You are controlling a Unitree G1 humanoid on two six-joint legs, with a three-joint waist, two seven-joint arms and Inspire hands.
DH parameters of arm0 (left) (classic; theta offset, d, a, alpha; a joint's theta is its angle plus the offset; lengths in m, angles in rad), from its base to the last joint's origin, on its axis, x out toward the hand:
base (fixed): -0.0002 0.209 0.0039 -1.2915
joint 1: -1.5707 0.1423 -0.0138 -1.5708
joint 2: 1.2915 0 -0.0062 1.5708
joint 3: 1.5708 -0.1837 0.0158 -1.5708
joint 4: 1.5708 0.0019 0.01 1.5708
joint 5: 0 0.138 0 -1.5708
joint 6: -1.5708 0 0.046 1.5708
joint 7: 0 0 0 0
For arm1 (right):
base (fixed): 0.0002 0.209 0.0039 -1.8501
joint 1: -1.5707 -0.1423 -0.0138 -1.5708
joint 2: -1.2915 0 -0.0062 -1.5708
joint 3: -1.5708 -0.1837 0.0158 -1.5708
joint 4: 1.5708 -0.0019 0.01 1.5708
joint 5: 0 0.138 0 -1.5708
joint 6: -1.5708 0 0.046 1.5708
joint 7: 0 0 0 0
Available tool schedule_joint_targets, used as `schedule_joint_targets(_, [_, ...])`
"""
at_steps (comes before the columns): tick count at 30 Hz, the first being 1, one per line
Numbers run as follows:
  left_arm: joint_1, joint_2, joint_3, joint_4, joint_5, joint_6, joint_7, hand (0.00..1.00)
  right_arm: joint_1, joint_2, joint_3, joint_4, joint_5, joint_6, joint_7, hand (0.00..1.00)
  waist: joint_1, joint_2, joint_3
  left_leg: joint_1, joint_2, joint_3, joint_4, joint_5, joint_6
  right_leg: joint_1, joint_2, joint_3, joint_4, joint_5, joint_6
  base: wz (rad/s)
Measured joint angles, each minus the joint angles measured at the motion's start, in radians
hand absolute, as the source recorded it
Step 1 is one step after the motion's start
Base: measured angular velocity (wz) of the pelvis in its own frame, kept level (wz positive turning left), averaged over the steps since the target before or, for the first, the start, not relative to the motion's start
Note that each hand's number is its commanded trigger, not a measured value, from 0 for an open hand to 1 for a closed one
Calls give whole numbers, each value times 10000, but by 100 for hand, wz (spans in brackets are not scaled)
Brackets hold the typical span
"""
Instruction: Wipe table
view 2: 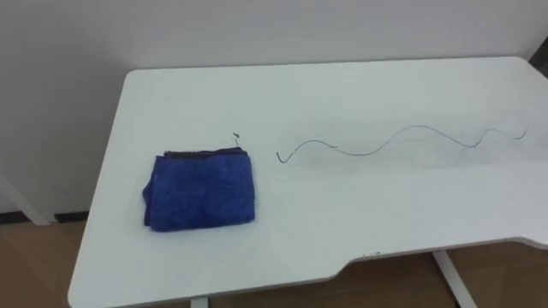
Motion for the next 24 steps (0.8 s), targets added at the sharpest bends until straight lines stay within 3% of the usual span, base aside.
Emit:
schedule_joint_targets(8, [-3,117,-474,-201,-6,-43,-21,0,-1197,-239,227,-2141,-825,-171,-1987,0,244,-34,0,-198,6,153,29,6,0,-340,74,179,-2,17,3,-8])
schedule_joint_targets(14, [-137,145,-825,-478,13,-222,-41,0,-1258,-240,723,-5192,-4099,-448,-2679,0,435,-25,-4,-296,18,-62,40,11,-2,-352,66,147,-39,15,5,-2])
schedule_joint_targets(18, [-31,371,-1475,-587,1,-383,-93,0,-1243,-229,1757,-7434,-6127,-579,-2762,0,521,-109,40,-211,48,-79,33,12,-3,-332,112,153,-62,15,4,-5])
schedule_joint_targets(24, [-59,363,-1615,-491,5,-429,-90,0,-1167,-149,2832,-9950,-9209,-899,-2749,0,828,-74,25,-159,112,-82,36,11,-4,-192,157,87,-183,44,-40,-3])
